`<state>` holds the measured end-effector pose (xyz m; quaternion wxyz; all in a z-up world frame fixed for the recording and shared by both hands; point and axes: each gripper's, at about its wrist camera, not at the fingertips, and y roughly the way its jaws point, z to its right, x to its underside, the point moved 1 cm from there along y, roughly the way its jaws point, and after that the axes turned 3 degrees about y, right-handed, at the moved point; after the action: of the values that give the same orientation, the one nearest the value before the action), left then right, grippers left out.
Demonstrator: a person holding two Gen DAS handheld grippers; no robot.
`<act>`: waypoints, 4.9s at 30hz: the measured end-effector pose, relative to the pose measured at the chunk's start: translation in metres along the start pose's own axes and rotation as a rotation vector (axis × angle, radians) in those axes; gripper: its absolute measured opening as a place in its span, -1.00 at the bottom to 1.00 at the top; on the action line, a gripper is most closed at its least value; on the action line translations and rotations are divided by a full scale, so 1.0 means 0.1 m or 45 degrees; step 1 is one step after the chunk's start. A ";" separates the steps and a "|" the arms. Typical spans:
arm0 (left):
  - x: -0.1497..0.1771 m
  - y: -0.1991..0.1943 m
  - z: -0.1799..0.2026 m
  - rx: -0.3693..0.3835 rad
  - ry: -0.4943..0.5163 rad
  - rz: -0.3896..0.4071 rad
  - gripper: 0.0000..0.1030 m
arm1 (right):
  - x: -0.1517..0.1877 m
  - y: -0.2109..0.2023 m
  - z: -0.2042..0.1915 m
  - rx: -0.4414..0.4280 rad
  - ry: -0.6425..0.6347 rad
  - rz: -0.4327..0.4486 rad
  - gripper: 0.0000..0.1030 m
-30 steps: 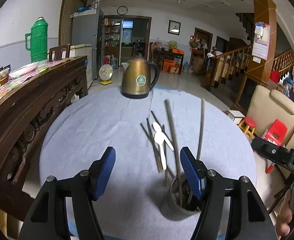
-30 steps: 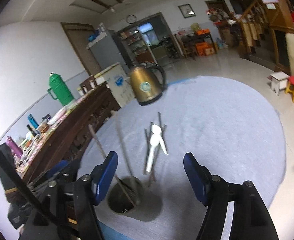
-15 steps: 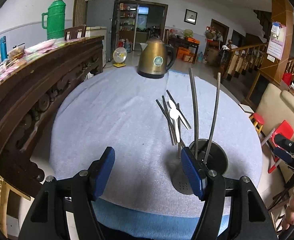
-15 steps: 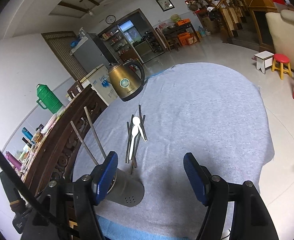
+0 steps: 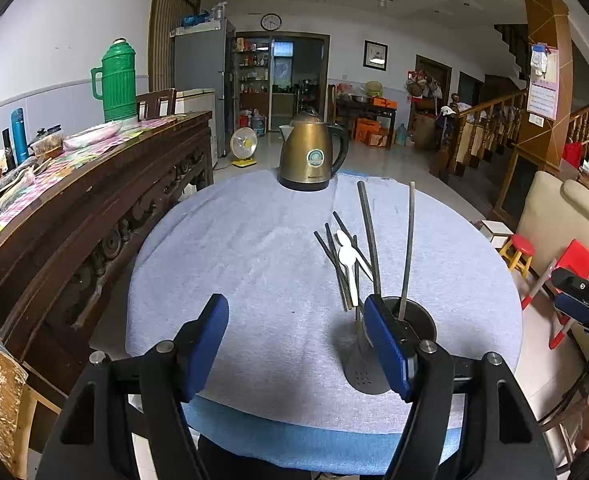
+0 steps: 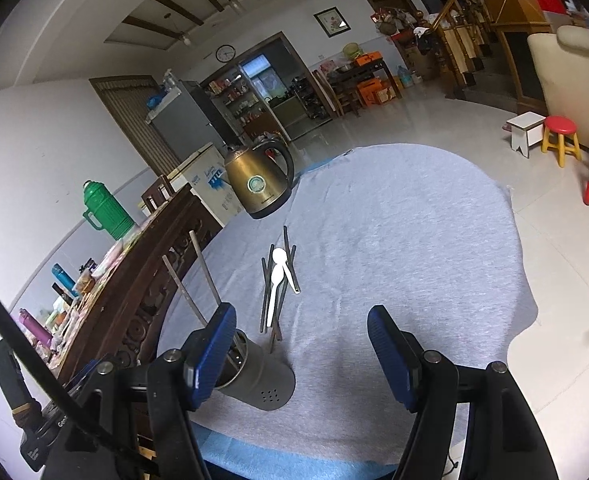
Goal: Organize utensils
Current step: 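Move both open tools back toward the remaining chopsticks and spoons, then close the right tool on a dark chopstick while the left tool grasps another, then lift both held chopsticks upright off the cloth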
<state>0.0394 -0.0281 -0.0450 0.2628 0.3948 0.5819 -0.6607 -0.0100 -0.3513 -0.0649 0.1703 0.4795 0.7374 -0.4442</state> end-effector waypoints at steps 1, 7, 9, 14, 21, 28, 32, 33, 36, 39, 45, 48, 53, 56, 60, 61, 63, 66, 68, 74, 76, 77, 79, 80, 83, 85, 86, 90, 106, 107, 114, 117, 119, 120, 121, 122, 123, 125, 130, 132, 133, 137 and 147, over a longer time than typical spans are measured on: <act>0.00 0.01 -0.01 -0.005 0.000 0.001 0.38 | 0.00 0.01 0.00 0.002 0.001 -0.003 0.39; 0.01 0.19 -0.21 -0.055 -0.040 -0.046 0.39 | 0.01 0.24 0.02 0.041 0.016 -0.072 0.39; 0.01 0.25 -0.29 -0.067 -0.062 -0.059 0.39 | 0.03 0.32 0.02 0.045 0.020 -0.090 0.39; 0.03 0.43 -0.46 -0.109 -0.096 -0.106 0.39 | 0.08 0.47 0.05 0.069 0.011 -0.122 0.39; 0.04 0.61 -0.58 -0.135 -0.106 -0.134 0.39 | -0.01 0.58 0.26 0.107 0.082 -0.136 0.39; 0.01 0.91 -0.64 -0.148 -0.070 -0.190 0.39 | -0.11 0.85 0.40 0.152 0.110 -0.196 0.39; -0.08 1.17 -0.71 -0.127 -0.064 -0.235 0.39 | -0.21 1.07 0.37 0.156 0.069 -0.241 0.39; -0.11 1.23 -0.73 -0.126 -0.062 -0.245 0.39 | -0.24 1.13 0.35 0.156 0.058 -0.250 0.39; -0.22 1.47 -0.76 -0.125 -0.043 -0.286 0.39 | -0.41 1.37 0.29 0.130 0.022 -0.292 0.37; -0.37 1.69 -0.75 -0.131 -0.027 -0.298 0.39 | -0.57 1.66 0.21 0.125 -0.024 -0.336 0.35; -0.68 2.14 -0.55 -0.055 -0.013 -0.328 0.39 | -0.83 2.31 -0.04 0.079 -0.097 -0.439 0.30; -0.78 2.39 -0.42 -0.009 -0.004 -0.366 0.39 | -0.93 2.73 -0.18 0.032 -0.102 -0.511 0.28; -0.89 2.74 -0.27 0.045 0.003 -0.431 0.39 | -1.05 3.27 -0.36 -0.009 -0.113 -0.585 0.24; -0.94 2.92 -0.20 0.068 0.023 -0.455 0.39 | -1.12 3.52 -0.42 -0.039 -0.107 -0.627 0.24; -0.99 3.21 -0.12 0.136 0.017 -0.515 0.39 | -1.17 3.86 -0.47 -0.020 -0.092 -0.665 0.12; -0.99 3.29 -0.11 0.157 0.008 -0.535 0.39 | -1.18 3.94 -0.47 -0.015 -0.087 -0.673 0.12; -1.00 3.45 -0.08 0.193 -0.016 -0.578 0.28 | -1.20 4.09 -0.49 -0.011 -0.079 -0.693 0.09; -0.98 3.66 -0.06 0.237 -0.062 -0.651 -0.09 | -1.20 4.26 -0.48 -0.004 -0.072 -0.719 -0.06; -0.96 3.76 -0.03 0.259 -0.079 -0.689 -0.16 | -1.21 4.41 -0.50 0.001 -0.073 -0.740 -0.16; -0.97 3.82 0.03 0.262 -0.019 -0.680 -0.16 | -1.20 4.76 -0.61 0.079 -0.136 -0.807 -0.36; -0.97 3.85 -0.01 0.262 -0.019 -0.683 -0.16 | -1.19 4.88 -0.63 0.111 -0.156 -0.824 -0.38; -0.97 3.85 -0.03 0.263 -0.018 -0.684 -0.16 | -1.18 4.92 -0.63 0.124 -0.161 -0.829 -0.39; -0.98 3.85 -0.06 0.249 0.000 -0.677 -0.16 | -1.14 5.02 -0.63 0.140 -0.162 -0.856 -0.42; -0.99 3.85 -0.08 0.246 0.006 -0.674 -0.16 | -1.12 5.06 -0.64 0.149 -0.175 -0.867 -0.50; -1.03 3.83 -0.08 0.251 0.024 -0.661 -0.16 | -1.09 5.11 -0.70 0.197 -0.248 -0.859 -0.70; -1.07 3.83 -0.07 0.253 0.034 -0.655 -0.27 | -1.08 5.12 -0.71 0.216 -0.281 -0.861 -0.86; -1.08 3.83 -0.06 0.268 0.033 -0.661 -0.44 | -1.09 5.11 -0.70 0.217 -0.284 -0.853 -0.86; -1.15 3.87 0.00 0.306 0.029 -0.688 -0.50 | -1.17 4.95 -0.57 0.191 -0.239 -0.779 -0.87; -1.19 4.46 0.45 0.305 0.004 -0.894 -0.52 | -1.26 3.88 0.07 0.024 -0.069 -0.628 -0.87; -1.20 4.45 0.47 0.293 0.014 -0.884 -0.52 | -1.26 3.85 0.09 0.016 -0.063 -0.625 -0.87; -1.19 4.42 0.58 0.235 0.089 -0.873 -0.85 | -1.26 3.68 0.16 -0.008 -0.036 -0.608 -0.87; -1.18 4.40 0.56 0.227 0.088 -0.872 -0.88 | -1.26 3.64 0.16 -0.014 -0.029 -0.595 -0.87; -1.20 4.34 0.53 0.196 0.097 -0.838 -0.90 | -1.26 3.59 0.13 -0.022 -0.032 -0.586 -0.87; -1.22 4.28 0.51 0.196 0.091 -0.805 -0.90 | -1.26 3.54 0.10 -0.023 -0.040 -0.576 -0.87; -1.23 4.23 0.50 0.209 0.076 -0.785 -0.90 | -1.27 3.49 0.07 -0.026 -0.052 -0.567 -0.87; -1.27 4.17 0.47 0.227 0.057 -0.755 -0.90 | -1.27 3.44 0.04 -0.032 -0.063 -0.554 -0.87; -1.33 4.07 0.44 0.236 0.045 -0.719 -0.90 | -1.27 3.41 0.01 -0.035 -0.071 -0.544 -0.87; -1.43 3.85 0.38 0.242 0.042 -0.642 -0.90 | -1.28 3.28 -0.06 -0.041 -0.093 -0.508 -0.87; -1.62 3.26 0.23 0.244 0.026 -0.450 -0.90 | -1.22 2.89 -0.23 -0.056 -0.140 -0.396 -0.87; -1.66 2.99 0.11 0.245 -0.003 -0.372 -0.90 | -1.17 2.74 -0.30 -0.060 -0.161 -0.348 -0.87; -1.69 2.92 0.05 0.243 -0.012 -0.353 -0.90 | -1.15 2.67 -0.33 -0.062 -0.167 -0.327 -0.87; -1.63 2.46 -0.15 0.239 -0.056 -0.245 -0.90 | -1.02 2.40 -0.41 -0.057 -0.192 -0.251 -0.87; -1.40 1.73 -0.34 0.272 -0.100 -0.076 -0.90 | -0.78 1.63 -0.60 -0.022 -0.255 -0.065 -0.87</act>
<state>0.2635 -0.0423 -0.0270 0.2220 0.3769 0.5090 -0.7414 0.1782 -0.3219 -0.0592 0.2361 0.4123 0.7324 -0.4877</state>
